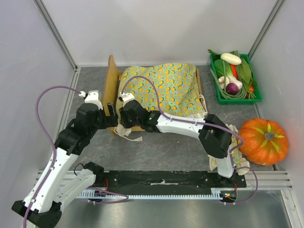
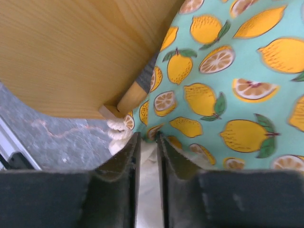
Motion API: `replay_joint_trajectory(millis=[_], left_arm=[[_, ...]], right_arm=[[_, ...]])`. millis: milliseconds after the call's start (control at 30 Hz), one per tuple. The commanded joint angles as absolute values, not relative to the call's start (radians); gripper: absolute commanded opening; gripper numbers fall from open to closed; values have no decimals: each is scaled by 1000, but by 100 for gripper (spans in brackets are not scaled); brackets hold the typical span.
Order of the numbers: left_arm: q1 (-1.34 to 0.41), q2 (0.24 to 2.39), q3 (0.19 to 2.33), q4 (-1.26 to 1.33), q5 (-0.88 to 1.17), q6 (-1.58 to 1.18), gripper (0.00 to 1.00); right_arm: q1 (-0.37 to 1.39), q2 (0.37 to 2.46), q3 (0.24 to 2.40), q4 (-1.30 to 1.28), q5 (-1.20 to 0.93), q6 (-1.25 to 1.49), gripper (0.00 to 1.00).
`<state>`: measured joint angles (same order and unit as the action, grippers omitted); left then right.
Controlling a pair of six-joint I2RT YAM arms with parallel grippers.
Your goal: Set up the pet bed
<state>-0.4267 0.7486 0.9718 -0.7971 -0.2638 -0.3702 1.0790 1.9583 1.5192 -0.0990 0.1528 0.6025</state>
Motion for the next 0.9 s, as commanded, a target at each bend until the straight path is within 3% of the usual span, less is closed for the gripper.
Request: replay_joint_trajectory(millis=[0,67,100,200,400,533,600,667,700,833,867], left_arm=[[-422,776,933,-750,-291,-416,99],[-422,779,910,-727,-293,-422,99],[-420,781,904,-720,-296,-425,100],[-414,793,887,-690,-298,-426,100],[-397,862,882,-657,-287,-414,100],[-385,871,878,-637,-307,-403,100],[-382,874,876,-629,-307,-400,99],[-379,884,873,-618,-296,-393,93],[-379,888,870,-611,-287,-385,88],[-377,894,867,-607,-233,-382,47],[-379,891,864,-607,-226,-382,42]], right_arm=[[1089,1913,1528,-100,118,530,43],[1089,1863,1496,-100,121,480,53],[1089,1805,1479,-97,120,459,65],[1091,1697,1399,-91,109,419,77],[1092,1504,1140,-63,34,480,81],[1100,1388,918,-57,35,563,65],[1106,1353,852,-31,43,613,50],[1108,1356,802,-25,49,633,33],[1109,1364,798,-26,55,644,29],[1106,1431,823,-29,149,644,21],[1104,1480,842,-40,203,634,20]])
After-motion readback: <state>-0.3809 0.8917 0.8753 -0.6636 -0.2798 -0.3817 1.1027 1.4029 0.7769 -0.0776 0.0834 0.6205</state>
